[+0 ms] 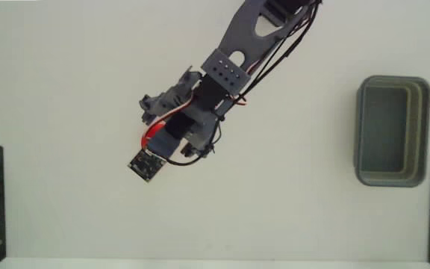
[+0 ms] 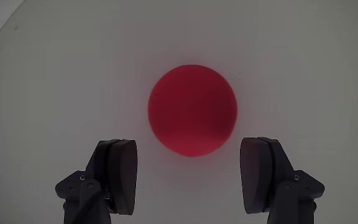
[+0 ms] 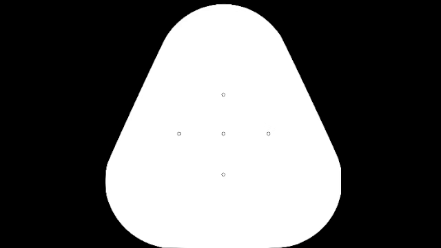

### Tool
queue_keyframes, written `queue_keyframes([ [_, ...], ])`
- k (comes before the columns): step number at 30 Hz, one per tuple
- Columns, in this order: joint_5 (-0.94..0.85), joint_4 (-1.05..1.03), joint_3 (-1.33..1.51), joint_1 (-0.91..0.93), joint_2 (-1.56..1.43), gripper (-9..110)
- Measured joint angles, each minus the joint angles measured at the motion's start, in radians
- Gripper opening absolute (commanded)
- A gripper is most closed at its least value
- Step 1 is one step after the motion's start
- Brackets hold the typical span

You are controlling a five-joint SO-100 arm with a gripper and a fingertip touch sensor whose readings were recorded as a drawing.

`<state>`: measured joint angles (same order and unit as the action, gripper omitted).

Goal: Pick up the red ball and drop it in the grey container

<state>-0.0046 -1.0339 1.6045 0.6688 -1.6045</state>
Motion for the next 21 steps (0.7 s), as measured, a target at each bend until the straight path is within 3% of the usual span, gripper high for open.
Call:
queue_keyframes([
  [21,0.002,-0.002,-0.077,0.006,0.081,110],
])
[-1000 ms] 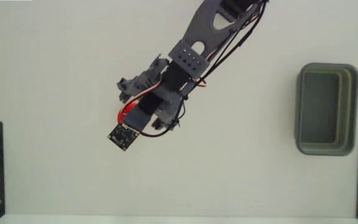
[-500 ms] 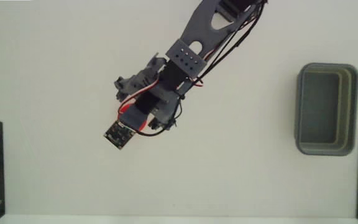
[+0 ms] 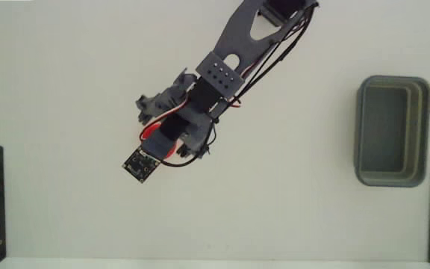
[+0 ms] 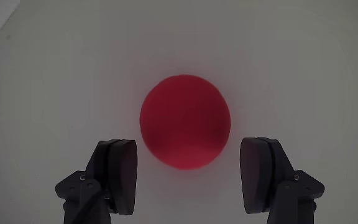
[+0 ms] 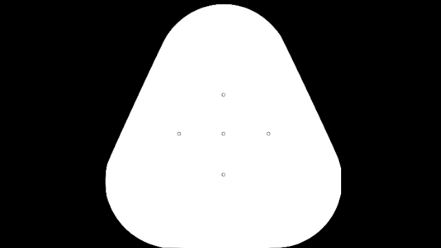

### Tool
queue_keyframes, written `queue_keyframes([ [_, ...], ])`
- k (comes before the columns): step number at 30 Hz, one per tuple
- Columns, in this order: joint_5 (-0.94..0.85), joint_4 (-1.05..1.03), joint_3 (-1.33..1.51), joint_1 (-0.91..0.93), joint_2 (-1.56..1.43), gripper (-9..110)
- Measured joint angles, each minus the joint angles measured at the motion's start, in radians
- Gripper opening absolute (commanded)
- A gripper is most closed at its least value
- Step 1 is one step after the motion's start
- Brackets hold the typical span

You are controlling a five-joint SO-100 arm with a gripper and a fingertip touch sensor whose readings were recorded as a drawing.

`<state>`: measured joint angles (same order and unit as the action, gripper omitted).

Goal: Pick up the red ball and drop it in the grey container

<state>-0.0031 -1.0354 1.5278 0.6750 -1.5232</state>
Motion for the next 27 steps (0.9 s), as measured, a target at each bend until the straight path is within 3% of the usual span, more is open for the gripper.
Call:
queue_keyframes([
  [27,-0.002,0.006,-0.11,-0.002,0.097,110],
])
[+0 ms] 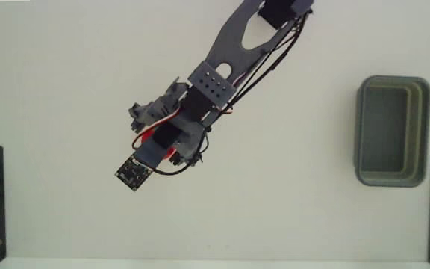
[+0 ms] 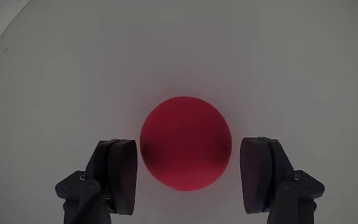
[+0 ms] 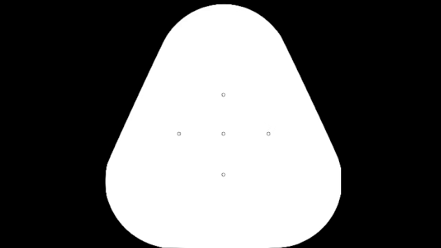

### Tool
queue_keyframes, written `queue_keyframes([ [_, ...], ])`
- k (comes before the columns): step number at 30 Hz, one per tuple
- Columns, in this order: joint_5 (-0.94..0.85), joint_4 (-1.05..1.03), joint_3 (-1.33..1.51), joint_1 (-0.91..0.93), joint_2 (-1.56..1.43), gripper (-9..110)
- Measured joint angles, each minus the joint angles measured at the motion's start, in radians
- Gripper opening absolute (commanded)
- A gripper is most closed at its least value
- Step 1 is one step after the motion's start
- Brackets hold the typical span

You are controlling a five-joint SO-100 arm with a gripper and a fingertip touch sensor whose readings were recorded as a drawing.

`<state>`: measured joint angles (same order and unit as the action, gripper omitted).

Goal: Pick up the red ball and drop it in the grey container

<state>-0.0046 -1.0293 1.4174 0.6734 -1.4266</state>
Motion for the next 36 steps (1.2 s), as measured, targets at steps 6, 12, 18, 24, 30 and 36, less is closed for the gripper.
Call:
queue_keyframes([
  [6,0.0,0.0,-0.002,0.0,0.0,110],
  [12,0.0,0.0,-0.002,0.0,0.0,110],
  [18,0.0,0.0,-0.002,0.0,0.0,110],
  [24,0.0,0.0,-0.002,0.0,0.0,110],
  [30,0.0,0.011,-0.002,0.0,0.0,110],
  [36,0.002,0.038,0.009,0.0,0.0,110],
])
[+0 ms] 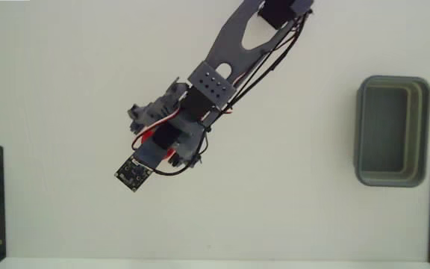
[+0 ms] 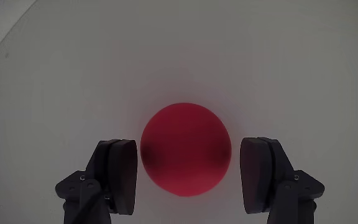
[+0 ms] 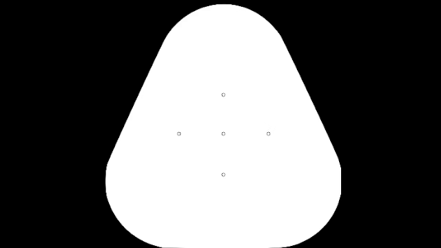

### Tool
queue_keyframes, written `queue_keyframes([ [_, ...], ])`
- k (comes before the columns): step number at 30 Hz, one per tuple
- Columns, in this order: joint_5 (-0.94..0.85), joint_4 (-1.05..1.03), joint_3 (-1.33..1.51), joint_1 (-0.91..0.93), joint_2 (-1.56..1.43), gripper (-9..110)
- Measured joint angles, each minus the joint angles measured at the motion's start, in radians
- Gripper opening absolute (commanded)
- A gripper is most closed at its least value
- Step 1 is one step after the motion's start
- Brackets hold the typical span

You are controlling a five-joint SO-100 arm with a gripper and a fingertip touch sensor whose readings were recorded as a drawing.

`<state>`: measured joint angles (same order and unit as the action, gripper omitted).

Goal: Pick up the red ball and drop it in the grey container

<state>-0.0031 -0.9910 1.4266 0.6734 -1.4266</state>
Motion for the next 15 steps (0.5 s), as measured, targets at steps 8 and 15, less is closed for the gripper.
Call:
queue_keyframes([
  [8,0.0,0.041,0.041,0.0,0.0,110],
  [15,-0.002,0.08,0.084,0.0,-0.002,110],
])
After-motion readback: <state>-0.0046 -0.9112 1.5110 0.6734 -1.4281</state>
